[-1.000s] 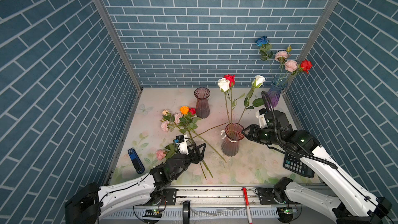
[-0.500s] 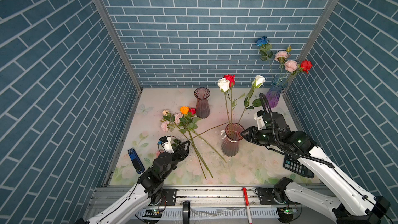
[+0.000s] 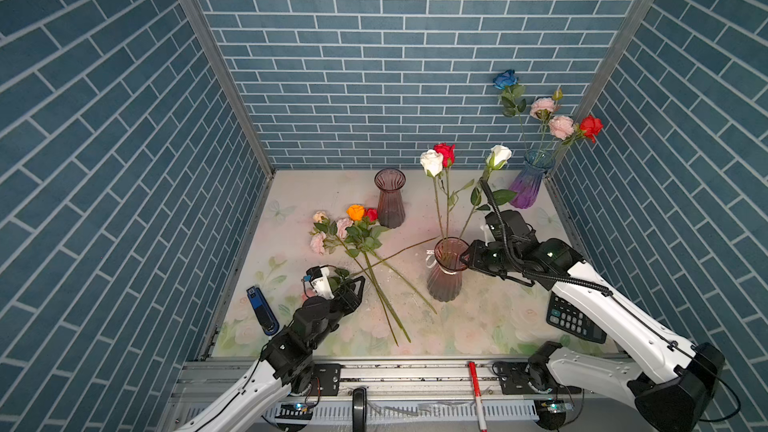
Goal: Arrange the flowers into the vase
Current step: 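Move the right gripper to the pink vase and close on its rim, then carry the pink vase with the right gripper toward the far wall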
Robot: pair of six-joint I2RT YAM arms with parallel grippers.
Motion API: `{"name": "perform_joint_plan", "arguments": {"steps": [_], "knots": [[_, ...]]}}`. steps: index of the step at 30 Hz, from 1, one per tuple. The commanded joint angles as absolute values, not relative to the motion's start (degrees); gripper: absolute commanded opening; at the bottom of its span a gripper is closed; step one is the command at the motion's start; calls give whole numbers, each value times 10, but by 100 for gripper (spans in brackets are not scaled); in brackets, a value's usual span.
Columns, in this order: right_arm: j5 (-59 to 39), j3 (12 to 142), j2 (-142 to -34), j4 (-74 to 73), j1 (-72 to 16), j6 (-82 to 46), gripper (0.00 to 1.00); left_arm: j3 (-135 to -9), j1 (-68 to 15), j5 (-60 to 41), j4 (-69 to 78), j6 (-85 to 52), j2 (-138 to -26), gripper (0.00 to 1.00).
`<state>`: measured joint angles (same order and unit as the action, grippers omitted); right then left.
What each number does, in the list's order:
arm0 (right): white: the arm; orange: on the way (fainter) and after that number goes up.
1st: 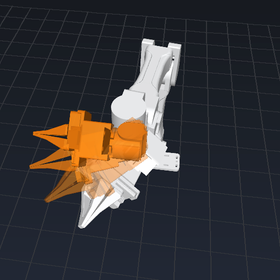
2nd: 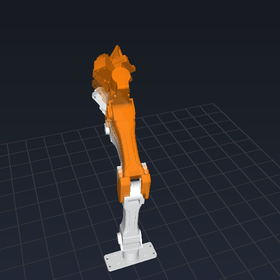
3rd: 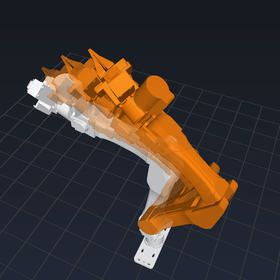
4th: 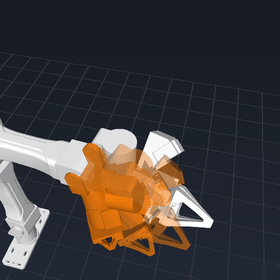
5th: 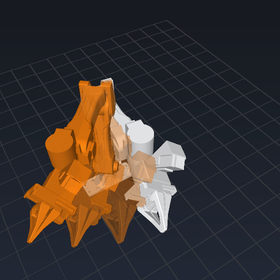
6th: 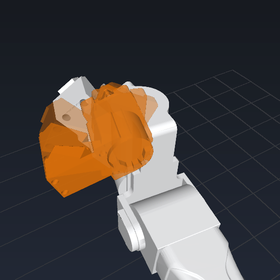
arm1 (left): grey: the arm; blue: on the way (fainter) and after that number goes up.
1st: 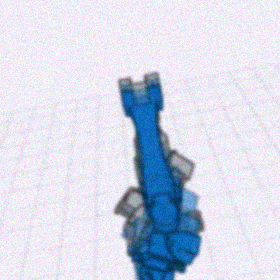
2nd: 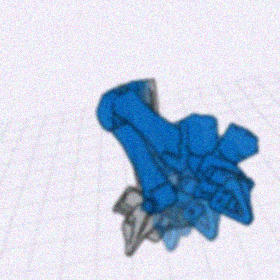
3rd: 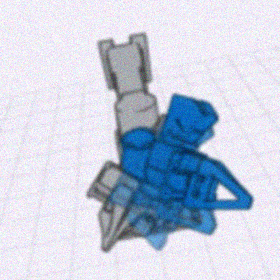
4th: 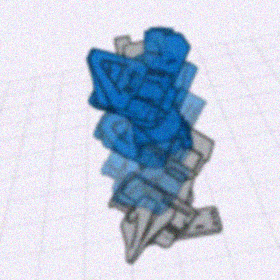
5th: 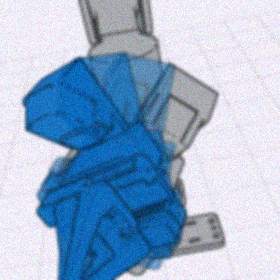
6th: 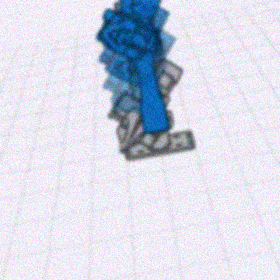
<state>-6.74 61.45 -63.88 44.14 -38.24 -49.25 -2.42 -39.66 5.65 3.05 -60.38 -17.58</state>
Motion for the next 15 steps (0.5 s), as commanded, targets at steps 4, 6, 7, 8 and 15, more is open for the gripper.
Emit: {"name": "perform_joint_plan", "arguments": {"steps": [4,6,7,8,15], "knots": [[-45,639,-648,459,-382,-494,9,-34,-392,56,-5,-587,-152,53],[-44,644,-650,461,-382,-495,6,-34,-392,56,-5,-586,-152,52],[-43,647,-650,461,-382,-495,0,-34,-392,56,-4,-586,-152,52],[-41,649,-651,463,-382,-494,0,-34,-392,55,-3,-586,-153,52],[-23,683,-666,484,-381,-480,0,-31,-392,54,-2,-585,-149,52]]}}
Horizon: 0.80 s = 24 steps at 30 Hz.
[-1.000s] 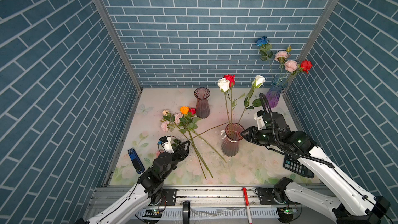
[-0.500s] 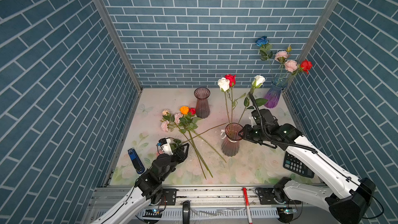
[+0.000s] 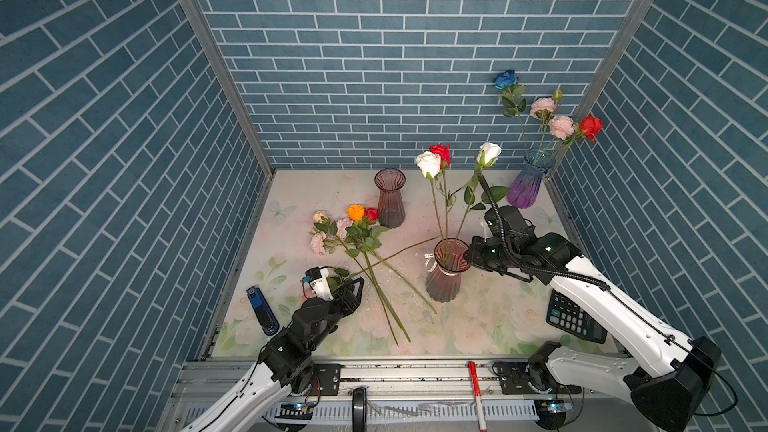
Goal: Arrange the flowers into the vase
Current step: 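Carry the pink vase with the right gripper toward the far wall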
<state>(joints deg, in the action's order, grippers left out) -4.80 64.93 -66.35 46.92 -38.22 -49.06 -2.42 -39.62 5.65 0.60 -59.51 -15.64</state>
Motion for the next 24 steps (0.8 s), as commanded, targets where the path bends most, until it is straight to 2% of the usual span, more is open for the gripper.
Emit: {"name": "perform_joint_plan", "arguments": {"steps": [1,5,13,24], "knots": [[-20,694,-671,491,-381,-475,0,-31,-392,54,-2,-584,-147,52],[-21,734,-695,513,-364,-449,0,-28,-392,55,3,-585,-146,52],[-87,797,-749,509,-285,-408,0,-26,-388,64,26,-581,-161,53],[-147,948,-898,489,-156,-323,0,-46,-362,30,102,-554,-266,53]]}}
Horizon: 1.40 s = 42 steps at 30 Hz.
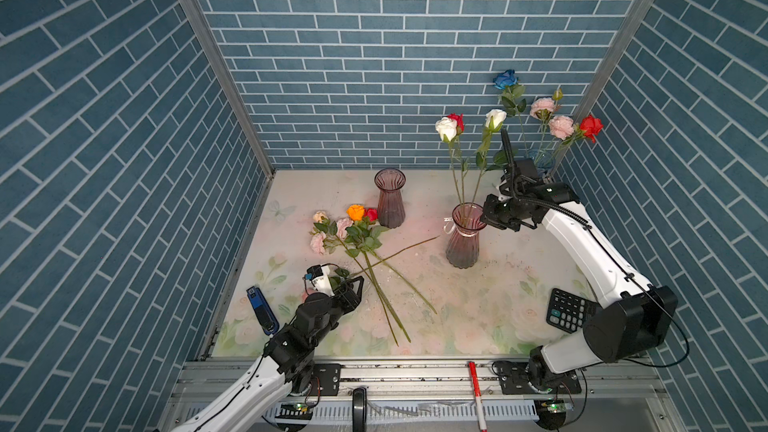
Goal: Arrange the flowers into the vase
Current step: 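Carry the pink vase with the right gripper toward the far wall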
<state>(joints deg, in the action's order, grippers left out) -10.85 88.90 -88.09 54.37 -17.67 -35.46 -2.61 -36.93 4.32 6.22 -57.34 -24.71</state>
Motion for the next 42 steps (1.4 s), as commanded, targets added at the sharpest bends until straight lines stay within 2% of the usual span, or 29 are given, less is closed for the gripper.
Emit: {"name": "perform_joint_plan", "arguments": {"steps": [1,12,21,30,41,42], "knots": [[-152,964,-912,486,-150,-318,0,-47,-361,28,110,-552,-275,53],[-155,1141,-1076,463,-125,-258,0,-56,-350,5,167,-545,-347,53],[-162,1242,-1176,466,-121,-247,0,-58,-340,-10,176,-542,-362,52],[-171,1312,-1236,479,-120,-242,0,-56,-331,-19,188,-546,-380,52],[-184,1325,-1245,488,-120,-246,0,-55,-327,-24,195,-546,-385,52],[-187,1328,-1246,490,-120,-246,4,-54,-328,-24,194,-547,-385,52]]}}
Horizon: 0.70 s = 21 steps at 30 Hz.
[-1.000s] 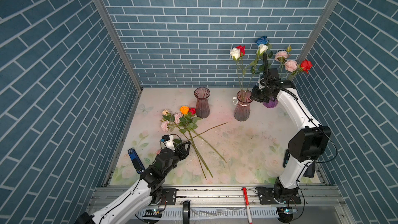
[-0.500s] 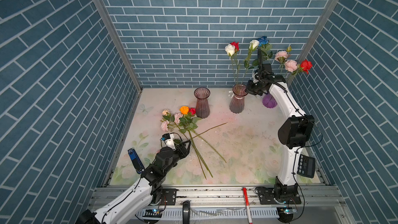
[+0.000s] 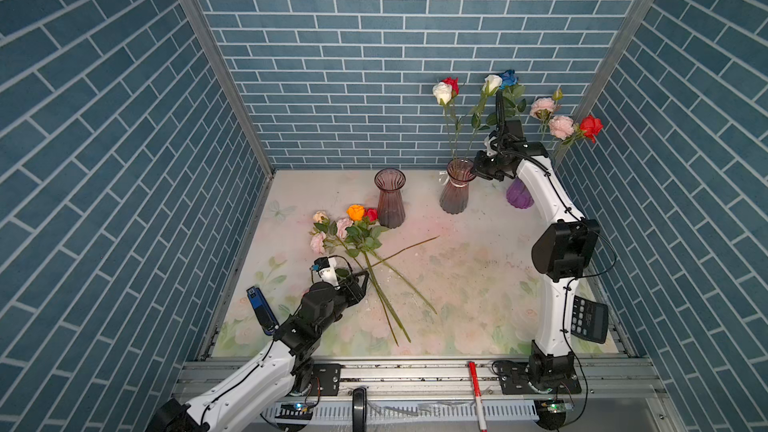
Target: Arrange the flowers into the vase
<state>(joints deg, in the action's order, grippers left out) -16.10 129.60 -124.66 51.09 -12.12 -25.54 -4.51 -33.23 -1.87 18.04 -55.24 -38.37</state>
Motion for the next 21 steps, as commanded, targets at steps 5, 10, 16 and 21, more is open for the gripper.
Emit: {"name": "perform_joint_plan", "arguments": {"steps": [5,10,16,21], "knots": [[-201,1332,-1245,492,-119,-253,18,-54,-328,-25,200,-548,-388,52],[-202,1331,-1237,501,-119,-252,29,-54,-327,-26,210,-549,-397,52],[-198,1319,-1220,508,-117,-246,33,-55,-326,-32,232,-550,-417,52],[-201,1308,-1221,510,-116,-247,27,-54,-327,-34,239,-551,-420,51]]}}
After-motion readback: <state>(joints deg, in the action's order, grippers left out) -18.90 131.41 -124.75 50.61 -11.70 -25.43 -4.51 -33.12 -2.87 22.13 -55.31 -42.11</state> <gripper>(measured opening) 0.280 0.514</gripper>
